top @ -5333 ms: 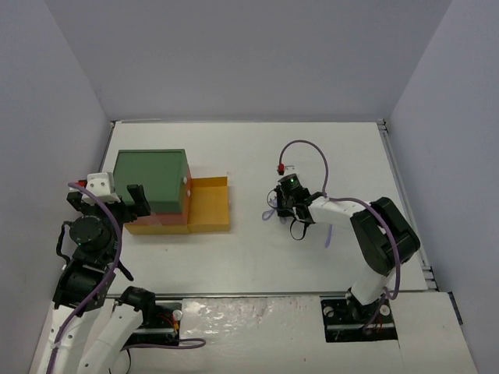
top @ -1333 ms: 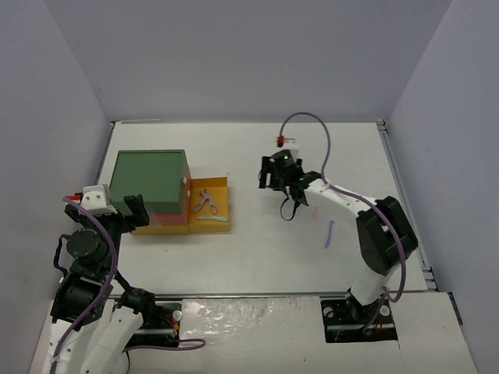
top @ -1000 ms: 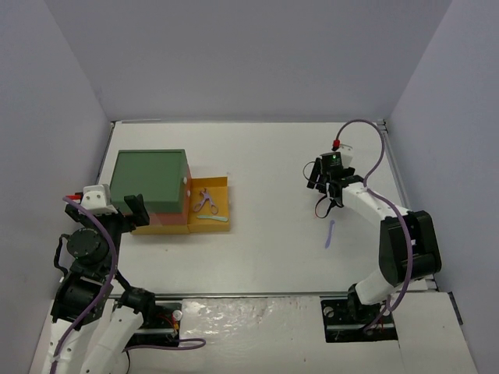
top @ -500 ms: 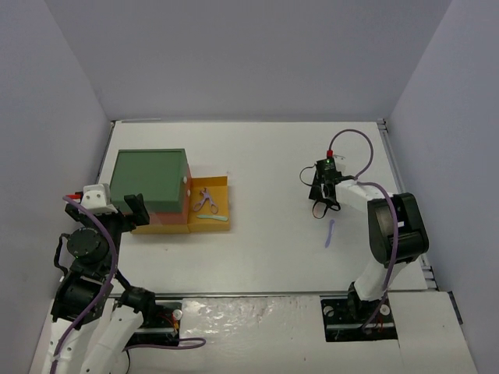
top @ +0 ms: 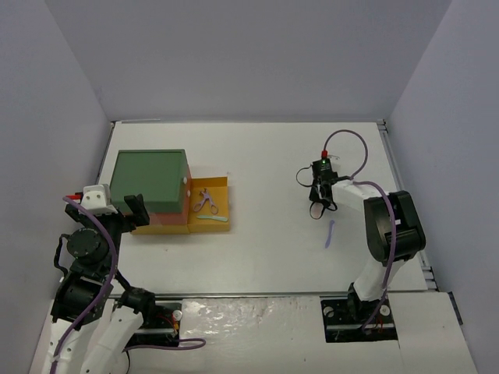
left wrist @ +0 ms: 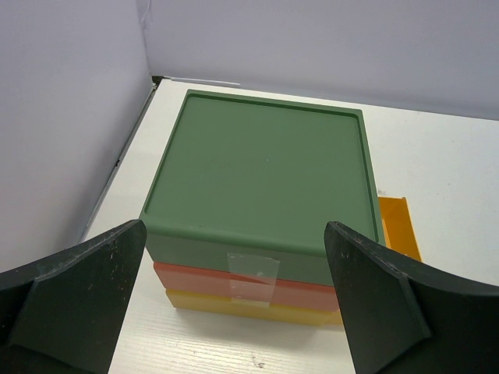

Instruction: Organize the makeup

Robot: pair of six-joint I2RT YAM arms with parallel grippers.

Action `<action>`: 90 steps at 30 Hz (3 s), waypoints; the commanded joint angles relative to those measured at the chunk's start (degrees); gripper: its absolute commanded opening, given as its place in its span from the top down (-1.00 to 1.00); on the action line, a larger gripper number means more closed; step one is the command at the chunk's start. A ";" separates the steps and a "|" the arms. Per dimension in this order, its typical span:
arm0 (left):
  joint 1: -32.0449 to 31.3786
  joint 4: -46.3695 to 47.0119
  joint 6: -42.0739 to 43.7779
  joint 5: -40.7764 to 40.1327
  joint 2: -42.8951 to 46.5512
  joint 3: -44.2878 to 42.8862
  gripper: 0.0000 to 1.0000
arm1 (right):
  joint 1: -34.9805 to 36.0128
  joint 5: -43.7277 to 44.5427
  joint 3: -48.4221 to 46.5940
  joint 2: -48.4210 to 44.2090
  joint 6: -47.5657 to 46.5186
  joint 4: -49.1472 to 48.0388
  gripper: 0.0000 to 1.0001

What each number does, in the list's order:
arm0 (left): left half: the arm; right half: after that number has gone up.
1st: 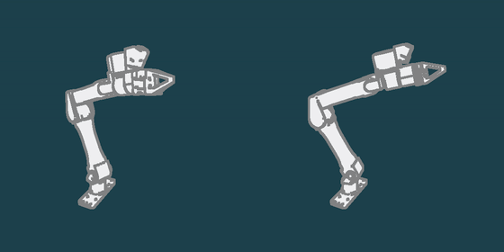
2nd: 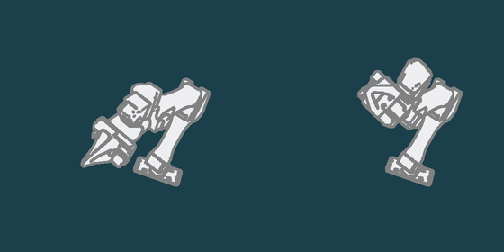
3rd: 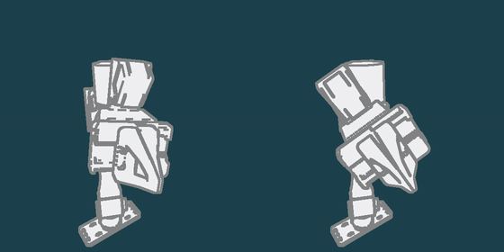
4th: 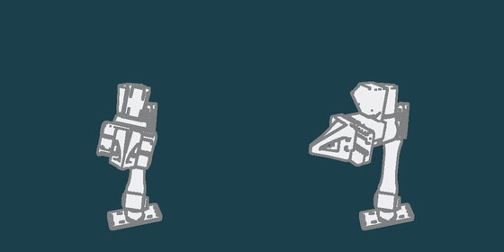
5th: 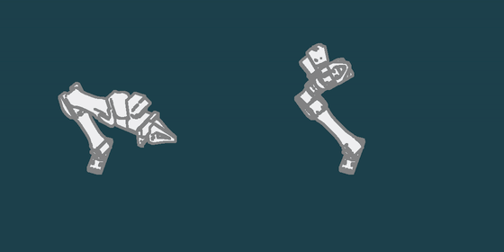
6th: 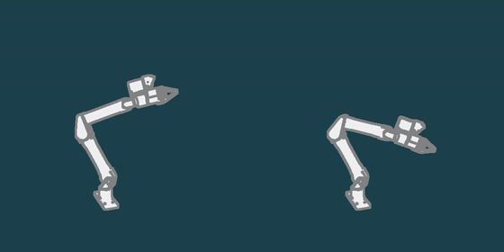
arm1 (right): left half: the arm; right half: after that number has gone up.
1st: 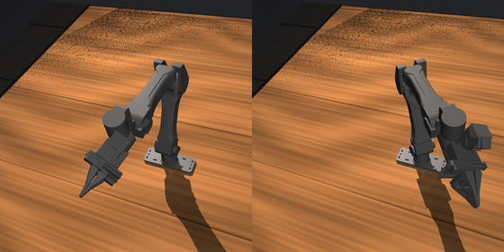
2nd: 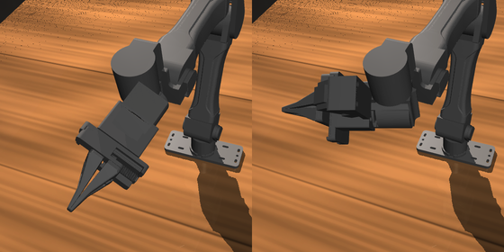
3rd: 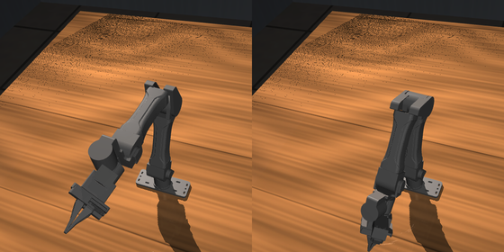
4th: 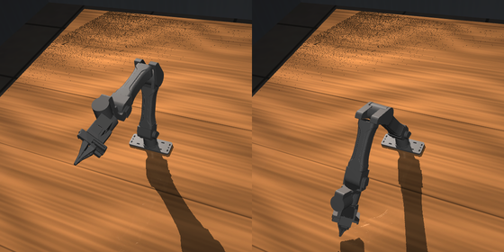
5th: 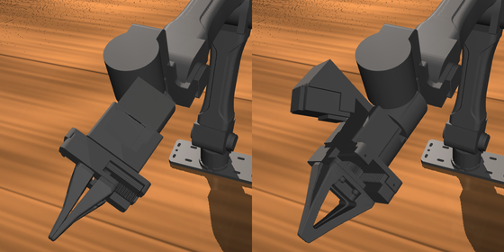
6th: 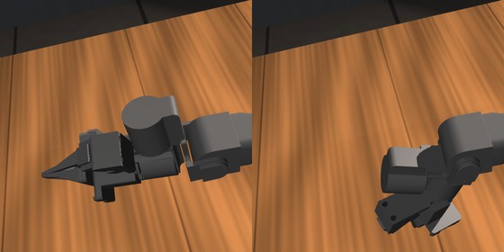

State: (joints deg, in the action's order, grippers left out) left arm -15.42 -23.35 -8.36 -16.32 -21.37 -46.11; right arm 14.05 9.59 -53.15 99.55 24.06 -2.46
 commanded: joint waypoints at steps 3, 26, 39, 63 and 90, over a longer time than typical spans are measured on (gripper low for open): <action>-0.22 3.05 -0.65 0.46 -1.36 -1.00 -0.94 | 13.06 -1.34 -8.53 -3.13 2.11 -1.86 1.00; -0.22 2.93 -0.64 0.14 -1.13 -0.91 -0.94 | 32.97 0.02 -33.00 14.07 7.30 -8.42 -0.19; -0.22 3.08 -0.69 0.53 -1.69 -0.91 -0.94 | 15.51 9.10 -3.12 -11.04 5.00 1.07 -0.33; -0.22 2.35 -0.87 1.55 -2.89 -1.53 -0.94 | -4.72 -1.90 13.15 -25.47 3.72 12.74 -0.12; -0.22 2.50 -0.87 1.75 -2.54 -1.44 -0.94 | -6.76 -8.17 12.53 -14.94 0.97 13.22 0.99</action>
State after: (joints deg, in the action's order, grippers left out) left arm -15.42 -23.79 -8.64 -14.85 -22.87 -46.11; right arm 7.38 0.86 -40.17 84.22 26.36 9.18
